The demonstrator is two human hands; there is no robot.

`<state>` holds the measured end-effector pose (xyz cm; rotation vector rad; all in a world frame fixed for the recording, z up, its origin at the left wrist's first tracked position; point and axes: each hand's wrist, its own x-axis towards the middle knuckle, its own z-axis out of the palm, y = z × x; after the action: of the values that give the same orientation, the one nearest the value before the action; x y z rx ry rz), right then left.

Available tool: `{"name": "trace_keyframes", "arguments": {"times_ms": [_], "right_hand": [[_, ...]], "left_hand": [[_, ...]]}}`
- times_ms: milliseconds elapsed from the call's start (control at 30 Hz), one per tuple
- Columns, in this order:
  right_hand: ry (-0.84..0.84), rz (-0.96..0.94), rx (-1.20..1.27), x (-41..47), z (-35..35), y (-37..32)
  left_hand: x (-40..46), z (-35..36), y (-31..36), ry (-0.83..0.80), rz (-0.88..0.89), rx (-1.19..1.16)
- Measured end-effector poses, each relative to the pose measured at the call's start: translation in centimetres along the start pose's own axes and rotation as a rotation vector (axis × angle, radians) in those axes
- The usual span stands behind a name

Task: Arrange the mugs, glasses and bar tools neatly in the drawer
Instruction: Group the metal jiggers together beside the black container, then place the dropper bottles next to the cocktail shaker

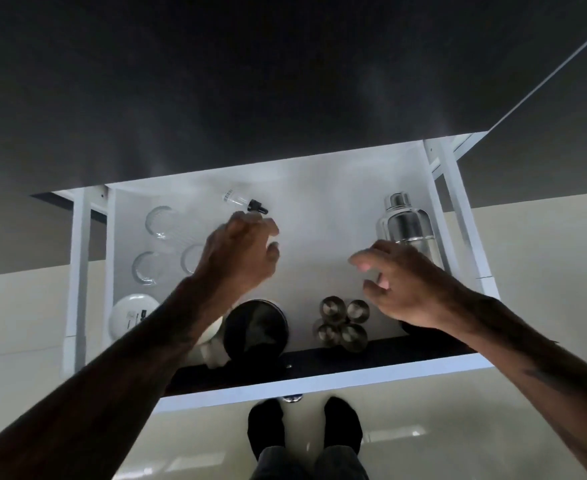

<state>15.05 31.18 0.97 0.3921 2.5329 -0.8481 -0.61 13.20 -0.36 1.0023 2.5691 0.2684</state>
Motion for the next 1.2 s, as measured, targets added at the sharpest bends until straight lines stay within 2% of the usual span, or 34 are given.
{"name": "trace_keyframes", "arguments": {"times_ms": [33,100,167,233,367,467,567,667,733,800,833,900,967,1067,1200], "right_hand": [[0.059,-0.005,0.006,1.4,-0.1,-0.7],[0.149,-0.009,0.028,5.3,0.4,-2.5],[0.198,0.001,0.08,9.9,1.7,-4.3],[0.236,0.011,0.131,14.5,3.5,-5.9],[0.301,0.013,0.258,20.5,5.7,-7.5],[0.368,0.007,0.118,21.9,7.2,-7.1],[0.4,-0.065,-0.009,20.8,7.5,-6.6],[0.345,-0.083,0.03,17.5,5.1,-5.2],[0.351,-0.085,0.004,13.7,2.4,-3.7],[0.316,-0.042,-0.072,8.5,-0.2,-1.6],[0.278,-0.01,-0.093,5.7,-1.1,-0.6],[0.185,0.062,-0.14,0.2,-2.1,0.7],[0.062,0.134,-0.216,-3.4,-1.8,1.0],[-0.171,0.219,-0.325,-4.5,-0.3,0.7],[-0.29,0.213,-0.443,-3.0,1.0,-0.1]], "left_hand": [[0.9,-0.5,-1.4,0.021,0.003,0.136],[2.5,-0.6,-3.5,-0.05,0.04,0.307],[3.2,0.3,-4.3,-0.158,0.119,0.362],[3.8,1.9,-4.5,-0.199,0.197,0.405],[4.0,3.0,-5.3,-0.097,0.172,0.388],[4.1,3.1,-6.3,-0.119,0.181,0.416],[3.0,2.4,-6.0,-0.114,0.157,0.286],[2.2,0.9,-4.4,-0.044,0.09,0.086],[1.7,-0.3,-3.0,0.054,-0.021,-0.076],[1.1,-0.9,-1.2,0.117,-0.242,-0.458],[0.9,-0.9,-0.1,0.069,-0.355,-0.781],[0.3,-0.1,2.2,-0.108,-0.444,-1.391],[-0.3,0.7,4.7,-0.217,-0.543,-1.714],[-0.9,1.5,7.3,-0.367,-0.627,-1.991],[-1.5,1.7,7.7,-0.492,-0.567,-2.153]]}}
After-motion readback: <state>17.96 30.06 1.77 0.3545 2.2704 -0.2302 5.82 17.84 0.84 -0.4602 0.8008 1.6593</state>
